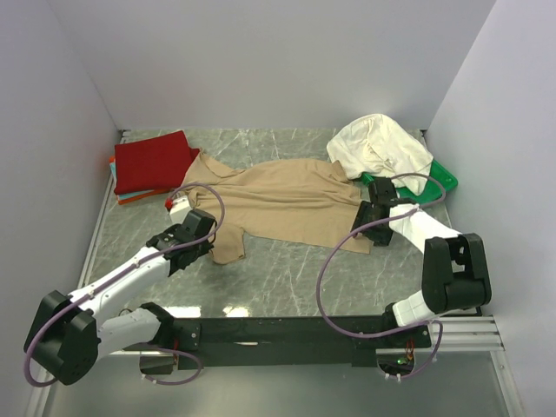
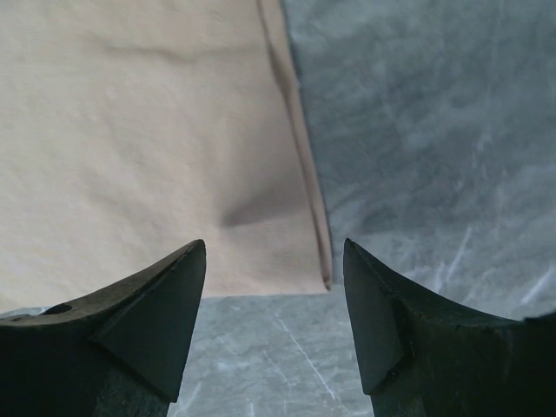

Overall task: Fold and stack the t-shirts
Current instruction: Fold the tshirt

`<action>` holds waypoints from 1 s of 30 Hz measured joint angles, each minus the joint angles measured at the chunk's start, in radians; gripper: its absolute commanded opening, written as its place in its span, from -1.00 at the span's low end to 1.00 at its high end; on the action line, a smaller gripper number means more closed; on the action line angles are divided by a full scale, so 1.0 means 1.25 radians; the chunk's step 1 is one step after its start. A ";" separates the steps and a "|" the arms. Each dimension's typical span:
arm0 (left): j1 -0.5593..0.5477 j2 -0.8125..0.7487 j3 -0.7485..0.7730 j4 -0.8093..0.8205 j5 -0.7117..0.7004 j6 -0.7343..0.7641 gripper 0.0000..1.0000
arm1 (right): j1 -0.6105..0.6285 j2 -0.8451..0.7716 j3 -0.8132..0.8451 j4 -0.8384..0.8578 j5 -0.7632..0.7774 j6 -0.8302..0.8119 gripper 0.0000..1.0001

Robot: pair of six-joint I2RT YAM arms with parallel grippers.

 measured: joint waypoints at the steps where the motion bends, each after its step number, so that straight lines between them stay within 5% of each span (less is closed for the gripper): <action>1: 0.000 -0.005 -0.003 0.008 0.004 0.006 -0.98 | 0.000 -0.002 -0.003 -0.005 0.008 0.005 0.42; 19: 0.002 -0.038 -0.021 0.053 0.036 0.052 -0.98 | -0.001 -0.063 -0.077 -0.023 0.027 0.062 0.31; 30: 0.002 -0.038 -0.021 0.054 0.037 0.052 -0.97 | -0.001 -0.064 -0.093 -0.021 0.035 0.064 -0.13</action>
